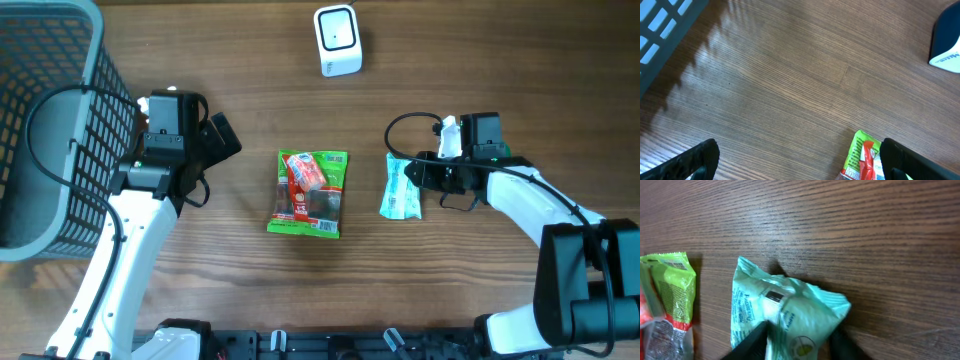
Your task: Scan the item barcode
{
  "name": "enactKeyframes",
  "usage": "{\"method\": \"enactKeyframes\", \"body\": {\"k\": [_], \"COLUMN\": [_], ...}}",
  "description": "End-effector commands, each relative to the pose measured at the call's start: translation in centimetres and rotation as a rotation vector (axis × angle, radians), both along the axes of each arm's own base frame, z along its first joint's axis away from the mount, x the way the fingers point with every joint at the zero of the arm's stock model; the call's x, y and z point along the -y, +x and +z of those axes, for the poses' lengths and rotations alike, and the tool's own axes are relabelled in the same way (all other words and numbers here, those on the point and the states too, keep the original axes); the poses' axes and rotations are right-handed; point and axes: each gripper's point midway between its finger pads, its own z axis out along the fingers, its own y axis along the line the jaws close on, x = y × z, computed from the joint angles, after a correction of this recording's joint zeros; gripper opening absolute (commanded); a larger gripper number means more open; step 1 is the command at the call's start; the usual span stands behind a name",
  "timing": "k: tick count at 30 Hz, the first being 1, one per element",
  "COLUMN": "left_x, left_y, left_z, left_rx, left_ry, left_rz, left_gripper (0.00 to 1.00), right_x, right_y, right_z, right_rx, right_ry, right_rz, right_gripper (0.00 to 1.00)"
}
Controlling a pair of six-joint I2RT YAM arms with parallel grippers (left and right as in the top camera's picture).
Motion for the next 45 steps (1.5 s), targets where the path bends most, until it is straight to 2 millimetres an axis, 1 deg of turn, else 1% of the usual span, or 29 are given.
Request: {"method": "enactKeyframes", "body": {"k": [1,2,3,6,8,10,12,13,19,21,22,23,24,25,27,29,30,31,32,33,34,36,37,38,39,40,41,43,45], "left_x": [-0.4,-0.4,-0.4,-0.4,-0.4,-0.4,-0.4,-0.4,-0.4,-0.4,-0.4,-0.4,-0.4,-0.4,-0.4,-0.4,-0.4,-0.4,-0.4,-0.4,-0.4,-0.4,-0.4,-0.4,-0.4,-0.4,-0.4,-0.4,-0.4], "left_y": [0.2,0.2,0.2,0.2,0.2,0.2,0.2,0.2,0.2,0.2,0.2,0.2,0.2,0.2,0.2,0.2,0.2,0.2,0.2,0.2,0.2,0.2,0.2,0.2,0.2,0.2,0.2,0.2,0.2], "left_z": [0.3,0.3,0.3,0.3,0.3,0.3,0.3,0.3,0.3,0.3,0.3,0.3,0.3,0.3,0.3,0.3,0.3,0.3,0.3,0.3,0.3,0.3,0.3,0.3,0.3,0.3,0.3,0.3,0.3], "left_rx": [0.01,0.01,0.01,0.01,0.01,0.01,0.01,0.01,0.01,0.01,0.01,0.01,0.01,0.01,0.01,0.01,0.01,0.01,0.01,0.01,0.01,0.01,0.01,0.01,0.01,0.01,0.01,0.01,0.01], "left_ry": [0.007,0.007,0.007,0.007,0.007,0.007,0.007,0.007,0.007,0.007,0.007,0.007,0.007,0.007,0.007,0.007,0.007,0.007,0.007,0.007,0.007,0.007,0.008,0.007,0.007,0.007,0.007,0.007,0.007], "left_rz": [0.01,0.01,0.01,0.01,0.01,0.01,0.01,0.01,0.01,0.01,0.01,0.01,0.01,0.01,0.01,0.01,0.01,0.01,0.01,0.01,0.01,0.01,0.01,0.01,0.01,0.01,0.01,0.01,0.01], "left_gripper": [1.0,1.0,1.0,1.0,1.0,1.0,1.0,1.0,1.0,1.0,1.0,1.0,1.0,1.0,1.0,1.0,1.0,1.0,1.0,1.0,1.0,1.0,1.0,1.0,1.0,1.0,1.0,1.0,1.0], "right_x": [0.1,0.1,0.1,0.1,0.1,0.1,0.0,0.0,0.0,0.0,0.0,0.1,0.1,0.1,0.1,0.3,0.3,0.2,-0.5,-1.1,-1.2,-0.6,0.0,0.1,0.1,0.1,0.2,0.4,0.4], "right_y": [-0.4,-0.3,-0.2,-0.1,-0.1,-0.1,0.1,0.2,0.4,0.4,0.3,0.0,-0.3,-0.5,-1.3,-3.1,-3.9,-4.9,-5.5,-5.7,-5.6,-4.5,-3.5,-3.2,-3.4,-4.0,-5.3,-7.1,-8.5], "right_z": [-0.6,-0.6,-0.5,-0.5,-0.5,-0.5,-0.4,-0.3,-0.2,-0.3,-0.3,-0.4,-0.6,-0.6,-1.0,-1.6,-1.8,-1.9,-1.6,-1.3,-1.2,-1.4,-1.5,-1.5,-1.5,-1.6,-1.9,-2.2,-2.3], "right_rx": [-0.018,-0.014,-0.01,-0.003,-0.004,-0.001,0.005,0.012,0.023,0.019,0.014,0.002,-0.01,-0.018,-0.057,-0.162,-0.216,-0.276,-0.31,-0.319,-0.312,-0.263,-0.213,-0.191,-0.196,-0.223,-0.276,-0.356,-0.419], "right_ry": [-0.009,-0.008,-0.009,-0.009,-0.009,-0.008,-0.008,-0.007,-0.007,-0.007,-0.007,-0.009,-0.01,-0.012,-0.014,-0.003,0.004,0.024,0.065,0.106,0.11,0.074,0.036,0.023,0.022,0.019,0.012,-0.003,-0.003], "right_rz": [-0.005,-0.004,-0.004,-0.001,-0.001,-0.002,-0.002,-0.002,-0.002,-0.002,-0.001,-0.001,0.0,0.003,0.001,-0.049,-0.086,-0.12,-0.116,-0.1,-0.099,-0.109,-0.107,-0.091,-0.082,-0.084,-0.084,-0.086,-0.092], "right_gripper": [0.15,0.08,0.06,0.06,0.13,0.25,0.3,0.31,0.28,0.21,0.2,0.22,0.26,0.27,0.26,0.22,0.24,0.29,0.37,0.48,0.55,0.58,0.56,0.54,0.52,0.52,0.53,0.61,0.66]}}
